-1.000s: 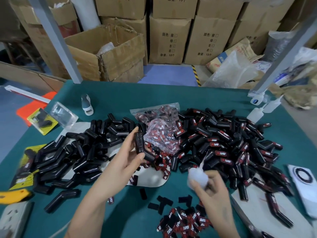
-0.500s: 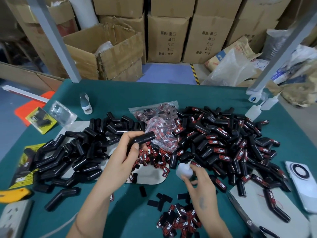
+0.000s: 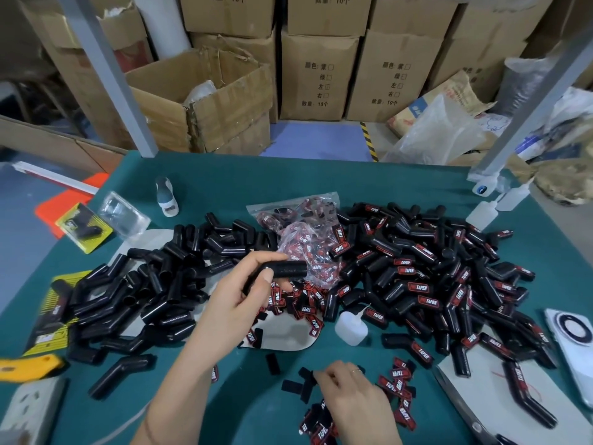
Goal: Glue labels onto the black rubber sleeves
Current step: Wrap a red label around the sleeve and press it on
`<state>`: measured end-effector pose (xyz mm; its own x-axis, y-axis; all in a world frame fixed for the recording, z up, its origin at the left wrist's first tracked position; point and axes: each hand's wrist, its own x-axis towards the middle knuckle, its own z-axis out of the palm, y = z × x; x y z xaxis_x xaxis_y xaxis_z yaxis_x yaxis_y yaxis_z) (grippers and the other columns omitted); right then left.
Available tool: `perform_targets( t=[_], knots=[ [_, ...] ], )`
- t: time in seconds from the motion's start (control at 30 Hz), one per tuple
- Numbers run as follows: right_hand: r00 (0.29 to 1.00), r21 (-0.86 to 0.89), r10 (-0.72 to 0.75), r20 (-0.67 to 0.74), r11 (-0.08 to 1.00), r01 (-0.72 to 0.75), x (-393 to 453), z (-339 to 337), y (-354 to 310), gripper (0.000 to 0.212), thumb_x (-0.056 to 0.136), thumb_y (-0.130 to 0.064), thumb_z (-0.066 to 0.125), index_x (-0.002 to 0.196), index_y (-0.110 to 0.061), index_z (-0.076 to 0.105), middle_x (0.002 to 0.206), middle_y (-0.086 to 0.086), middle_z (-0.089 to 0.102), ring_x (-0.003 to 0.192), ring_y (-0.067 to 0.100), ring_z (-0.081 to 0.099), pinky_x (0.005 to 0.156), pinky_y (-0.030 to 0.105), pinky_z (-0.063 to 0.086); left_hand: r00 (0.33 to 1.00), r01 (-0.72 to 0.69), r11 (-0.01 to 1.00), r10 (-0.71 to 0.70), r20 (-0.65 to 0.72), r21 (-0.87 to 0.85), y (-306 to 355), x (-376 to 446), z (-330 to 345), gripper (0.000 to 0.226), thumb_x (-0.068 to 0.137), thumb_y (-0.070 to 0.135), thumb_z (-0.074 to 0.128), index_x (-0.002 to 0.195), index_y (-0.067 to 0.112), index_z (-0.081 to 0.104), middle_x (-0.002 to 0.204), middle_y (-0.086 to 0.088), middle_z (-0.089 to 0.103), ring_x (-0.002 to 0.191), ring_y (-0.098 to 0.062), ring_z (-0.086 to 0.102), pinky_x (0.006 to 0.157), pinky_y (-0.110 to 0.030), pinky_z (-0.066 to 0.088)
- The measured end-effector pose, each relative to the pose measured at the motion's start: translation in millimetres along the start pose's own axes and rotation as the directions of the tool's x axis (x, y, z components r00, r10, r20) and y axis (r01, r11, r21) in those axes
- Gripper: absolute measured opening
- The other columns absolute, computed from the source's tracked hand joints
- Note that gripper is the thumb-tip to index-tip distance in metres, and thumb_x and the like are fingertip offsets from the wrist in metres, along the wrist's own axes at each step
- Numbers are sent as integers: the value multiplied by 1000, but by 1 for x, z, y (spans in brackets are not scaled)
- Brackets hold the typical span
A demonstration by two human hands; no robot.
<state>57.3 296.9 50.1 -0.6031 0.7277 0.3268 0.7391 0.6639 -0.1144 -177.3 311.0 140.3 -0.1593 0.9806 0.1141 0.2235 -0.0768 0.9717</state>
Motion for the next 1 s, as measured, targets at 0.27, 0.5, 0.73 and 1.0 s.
perform_targets(
  t=[0.27,0.5,0.73,1.0],
  knots=[
    [893,892,224,391,149,-428,35,-70,9,36,91,-1,75,101,-36,80,99,1,75,91,23,77,69,28,62,998,-62,998,62,7,-29,2,-4,-2,34,103,58,52,130,38,53,95,-4,76,65,-9,51,59,-25,44],
    [944,973,236,230,-67,-220,90,-110,5,25,83,-30,88,103,-18,78,94,11,73,84,31,77,71,34,63,979,-144,987,131,-156,-72,18,-1,-10,20,101,41,59,117,33,67,86,-4,74,56,-16,55,57,-28,51],
    [937,996,339,-85,66,67,108,-115,-2,11,94,-17,69,102,-17,76,102,8,69,89,32,76,77,34,63,986,-141,983,128,-108,-115,28,-11,-10,26,95,36,68,121,38,69,88,5,69,66,-11,64,66,-19,53],
    [927,979,350,-137,190,73,99,-114,-2,34,93,-27,76,127,-30,74,102,1,68,91,32,74,87,36,62,975,-177,963,144,-169,-203,33,-13,-6,22,97,29,68,119,30,66,95,-7,72,79,-22,74,71,-27,60]
  ],
)
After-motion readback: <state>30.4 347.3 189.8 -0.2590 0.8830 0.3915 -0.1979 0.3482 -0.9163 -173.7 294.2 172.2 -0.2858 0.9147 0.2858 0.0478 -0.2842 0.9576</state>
